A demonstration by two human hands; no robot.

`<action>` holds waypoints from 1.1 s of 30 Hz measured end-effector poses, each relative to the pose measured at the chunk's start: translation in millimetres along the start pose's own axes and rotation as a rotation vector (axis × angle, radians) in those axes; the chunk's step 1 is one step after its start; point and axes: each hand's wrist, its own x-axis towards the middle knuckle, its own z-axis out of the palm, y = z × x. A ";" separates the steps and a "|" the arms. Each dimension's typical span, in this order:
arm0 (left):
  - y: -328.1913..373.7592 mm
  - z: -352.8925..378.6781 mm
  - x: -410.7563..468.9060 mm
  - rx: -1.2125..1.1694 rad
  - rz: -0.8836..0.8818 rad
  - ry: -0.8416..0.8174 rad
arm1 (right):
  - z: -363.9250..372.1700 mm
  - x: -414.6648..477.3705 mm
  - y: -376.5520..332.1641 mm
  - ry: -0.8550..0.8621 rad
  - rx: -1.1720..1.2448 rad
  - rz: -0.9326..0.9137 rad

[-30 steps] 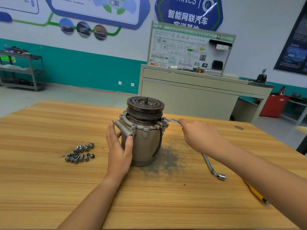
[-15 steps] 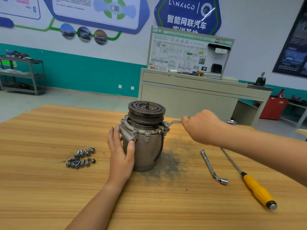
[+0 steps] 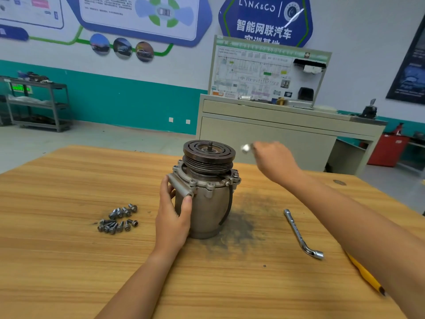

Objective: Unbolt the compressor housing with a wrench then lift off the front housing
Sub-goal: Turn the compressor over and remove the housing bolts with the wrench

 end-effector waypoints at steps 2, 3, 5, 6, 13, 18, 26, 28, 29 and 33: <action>-0.7 0.3 -0.1 0.002 -0.005 -0.007 | -10.1 -16.4 9.9 0.065 0.217 0.161; -0.4 1.0 -0.3 0.001 -0.003 -0.007 | -14.9 -25.6 13.3 0.067 0.289 0.186; 0.1 2.2 -0.2 -0.011 0.001 -0.006 | -26.1 -44.7 15.1 -0.004 0.288 0.158; 0.1 2.6 -0.1 -0.016 0.000 -0.006 | -30.9 -53.0 13.4 -0.069 0.244 0.129; -1.3 2.5 -0.7 -0.040 -0.008 -0.012 | -45.5 -70.4 -8.7 -0.345 0.069 -0.006; -1.9 2.9 -0.2 -0.064 -0.005 -0.019 | -56.5 -63.2 -30.4 -0.396 -0.097 -0.021; 1.4 1.9 -0.9 -0.121 -0.031 -0.034 | -68.5 -54.0 -39.9 -0.448 -0.309 -0.194; 2.3 1.1 -1.4 -0.135 -0.038 -0.036 | -66.1 -50.7 -28.7 -0.448 -0.358 -0.246; 2.1 1.2 -1.7 -0.136 -0.037 -0.035 | -64.9 -47.7 -20.8 -0.429 -0.407 -0.286; 1.1 1.6 -1.5 -0.145 -0.029 -0.026 | -52.4 -24.6 -3.5 -0.416 -0.574 -0.351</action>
